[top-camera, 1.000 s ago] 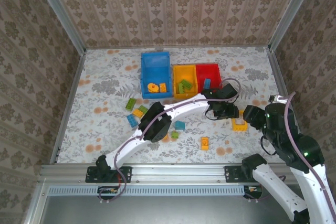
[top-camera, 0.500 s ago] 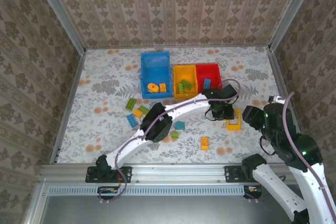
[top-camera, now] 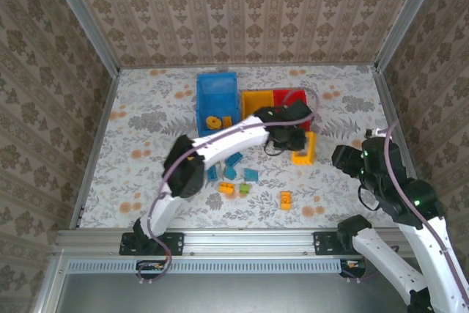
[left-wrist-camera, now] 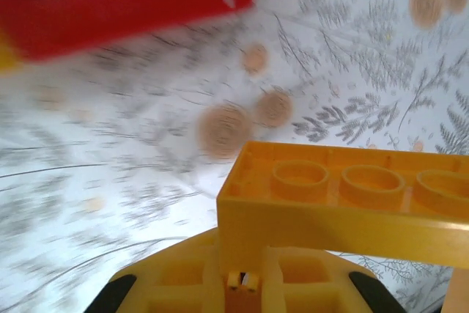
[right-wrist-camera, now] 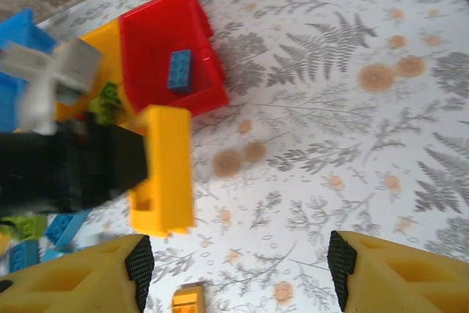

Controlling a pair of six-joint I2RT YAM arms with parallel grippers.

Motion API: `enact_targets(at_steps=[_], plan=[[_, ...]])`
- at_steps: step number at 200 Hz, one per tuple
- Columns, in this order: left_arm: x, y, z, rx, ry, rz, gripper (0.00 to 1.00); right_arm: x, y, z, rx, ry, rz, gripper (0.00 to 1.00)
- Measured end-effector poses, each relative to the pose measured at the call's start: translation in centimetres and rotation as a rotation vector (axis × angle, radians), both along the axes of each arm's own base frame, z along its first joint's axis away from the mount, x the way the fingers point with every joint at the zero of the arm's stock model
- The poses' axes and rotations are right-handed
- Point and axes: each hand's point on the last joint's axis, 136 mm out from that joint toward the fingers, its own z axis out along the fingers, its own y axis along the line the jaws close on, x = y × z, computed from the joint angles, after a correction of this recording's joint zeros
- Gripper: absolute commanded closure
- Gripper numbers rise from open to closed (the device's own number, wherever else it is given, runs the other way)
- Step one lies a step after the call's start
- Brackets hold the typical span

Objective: Sort the legos into containers by color

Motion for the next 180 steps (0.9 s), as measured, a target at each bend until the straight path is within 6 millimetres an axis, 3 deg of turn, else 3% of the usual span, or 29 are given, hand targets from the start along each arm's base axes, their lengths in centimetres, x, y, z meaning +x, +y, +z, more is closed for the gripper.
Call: enact_targets(at_steps=[17,40,63,77,96,118,147,180], plan=[[2.9,5.4,3.2,0.011,-0.045,0.092,1.00,1.3,1.6,-0.2,0.032,0.014,0.056,0.36],[7.6,13.2,5.8,0.053,-0.089,0.233,1.00,3.5,4.5,-1.2,0.055,0.050,0.148,0.35],[11.9,19.6,6.0,0.119,-0.118,0.343,1.00,5.9,8.7,-2.2,0.063,0.073,0.271,0.35],[13.6,22.1,5.3,0.175,-0.107,0.371,1.00,7.4,11.9,-3.1,0.060,0.083,0.354,0.35],[16.4,23.3,4.7,0.223,-0.117,0.381,1.00,9.1,15.9,-3.7,0.052,0.064,0.454,0.34],[19.7,23.7,3.5,0.264,-0.136,0.381,1.00,11.1,19.1,-3.1,0.052,0.032,0.519,0.34],[22.6,24.4,1.5,0.318,-0.138,0.388,1.00,13.7,21.3,-1.1,0.067,-0.029,0.543,0.34],[23.2,25.4,-0.9,0.372,-0.108,0.377,1.00,15.0,23.0,-0.5,0.066,-0.065,0.580,0.32]])
